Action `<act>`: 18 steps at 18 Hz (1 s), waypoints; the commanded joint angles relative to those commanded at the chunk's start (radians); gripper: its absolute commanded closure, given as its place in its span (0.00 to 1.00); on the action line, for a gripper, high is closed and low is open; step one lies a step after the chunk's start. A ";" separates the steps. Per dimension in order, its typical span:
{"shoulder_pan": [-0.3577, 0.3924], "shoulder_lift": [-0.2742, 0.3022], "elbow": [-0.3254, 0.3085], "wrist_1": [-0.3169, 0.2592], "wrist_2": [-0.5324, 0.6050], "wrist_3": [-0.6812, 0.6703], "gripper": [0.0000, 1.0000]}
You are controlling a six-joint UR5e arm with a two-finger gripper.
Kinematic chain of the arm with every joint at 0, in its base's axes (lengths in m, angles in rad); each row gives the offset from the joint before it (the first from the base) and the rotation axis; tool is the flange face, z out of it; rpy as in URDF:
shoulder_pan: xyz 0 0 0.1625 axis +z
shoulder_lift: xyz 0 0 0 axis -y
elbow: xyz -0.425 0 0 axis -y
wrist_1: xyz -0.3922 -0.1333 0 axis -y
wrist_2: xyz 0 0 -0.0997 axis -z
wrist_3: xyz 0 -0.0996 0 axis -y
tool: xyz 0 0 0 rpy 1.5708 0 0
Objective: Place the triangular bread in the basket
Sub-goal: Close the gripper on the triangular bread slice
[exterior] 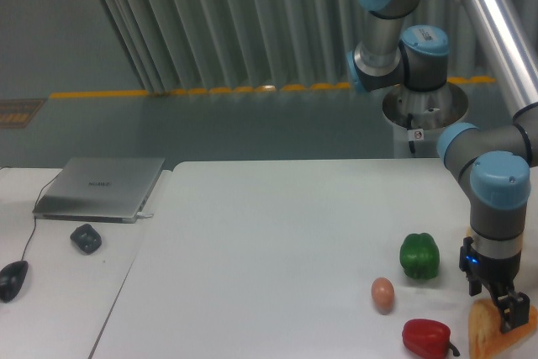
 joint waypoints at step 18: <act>0.061 0.129 0.035 -0.136 0.002 -0.023 0.76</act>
